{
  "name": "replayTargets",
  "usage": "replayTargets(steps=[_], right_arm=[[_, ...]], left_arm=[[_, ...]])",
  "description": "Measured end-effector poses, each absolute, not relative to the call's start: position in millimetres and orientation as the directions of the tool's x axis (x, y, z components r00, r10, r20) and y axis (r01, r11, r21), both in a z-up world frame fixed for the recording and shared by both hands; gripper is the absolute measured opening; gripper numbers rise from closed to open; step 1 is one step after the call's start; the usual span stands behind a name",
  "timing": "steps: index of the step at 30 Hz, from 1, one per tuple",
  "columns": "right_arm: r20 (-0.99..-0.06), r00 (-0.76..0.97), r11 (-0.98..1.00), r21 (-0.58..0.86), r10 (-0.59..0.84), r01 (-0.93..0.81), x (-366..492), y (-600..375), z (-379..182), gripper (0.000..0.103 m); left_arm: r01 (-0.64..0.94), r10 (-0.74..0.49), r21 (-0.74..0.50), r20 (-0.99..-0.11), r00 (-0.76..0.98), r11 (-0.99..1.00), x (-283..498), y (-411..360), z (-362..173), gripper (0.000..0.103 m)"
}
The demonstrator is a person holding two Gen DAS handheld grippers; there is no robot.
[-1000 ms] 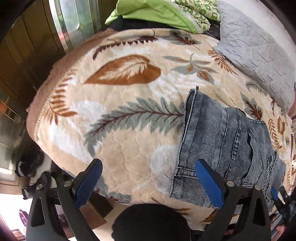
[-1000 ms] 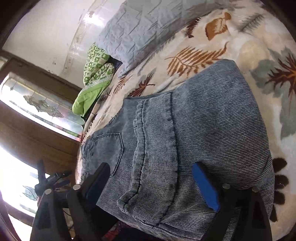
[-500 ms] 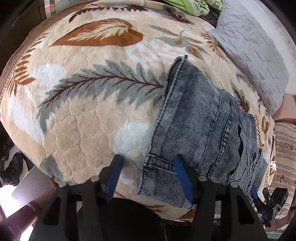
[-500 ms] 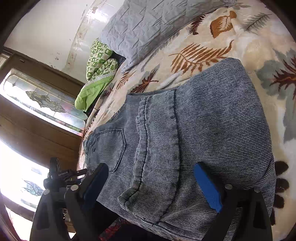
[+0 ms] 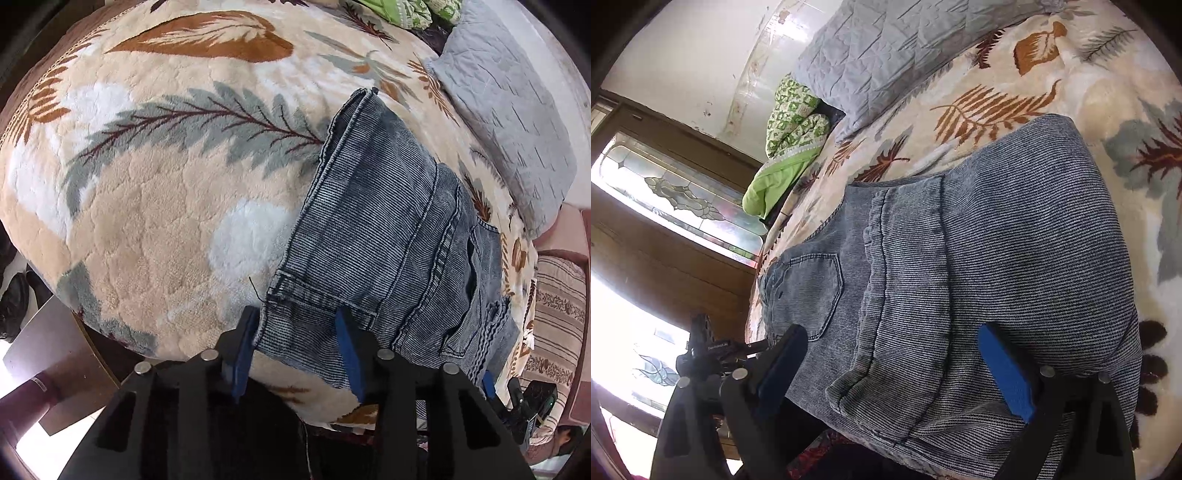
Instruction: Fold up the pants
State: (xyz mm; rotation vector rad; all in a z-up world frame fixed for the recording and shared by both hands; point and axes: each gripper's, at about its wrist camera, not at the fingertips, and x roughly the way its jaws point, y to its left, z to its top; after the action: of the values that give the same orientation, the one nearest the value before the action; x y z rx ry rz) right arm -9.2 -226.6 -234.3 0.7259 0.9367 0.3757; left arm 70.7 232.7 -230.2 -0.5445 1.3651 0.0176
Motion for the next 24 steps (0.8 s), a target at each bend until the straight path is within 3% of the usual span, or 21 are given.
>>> replayTargets(steps=[2,5,19,24], right_arm=[[-0.587,0.554,0.698,0.716,0.591,0.014,-9,-228,-235,0.095],[-0.59,0.553,0.702,0.712,0.588,0.013,-9,-228,-235,0.095],[-0.579,0.553,0.693,0.721,0.599,0.005,-9,-228,-235,0.095],[-0.478,0.571,0.577,0.817,0.667,0.009,-14,-249,-237,0.095]], left_arm=[[-0.324,-0.289,-0.354,-0.929,0.233,0.877,68,236,-228,0.026],[-0.326,-0.296,-0.37,-0.921,0.254,0.87,62,247,-219,0.019],[-0.142,-0.26,-0.344,-0.872,0.414,0.928,51,206,-124,0.015],[-0.022,-0.224,-0.262,-0.861,0.457,0.965,51,152,-80,0.014]])
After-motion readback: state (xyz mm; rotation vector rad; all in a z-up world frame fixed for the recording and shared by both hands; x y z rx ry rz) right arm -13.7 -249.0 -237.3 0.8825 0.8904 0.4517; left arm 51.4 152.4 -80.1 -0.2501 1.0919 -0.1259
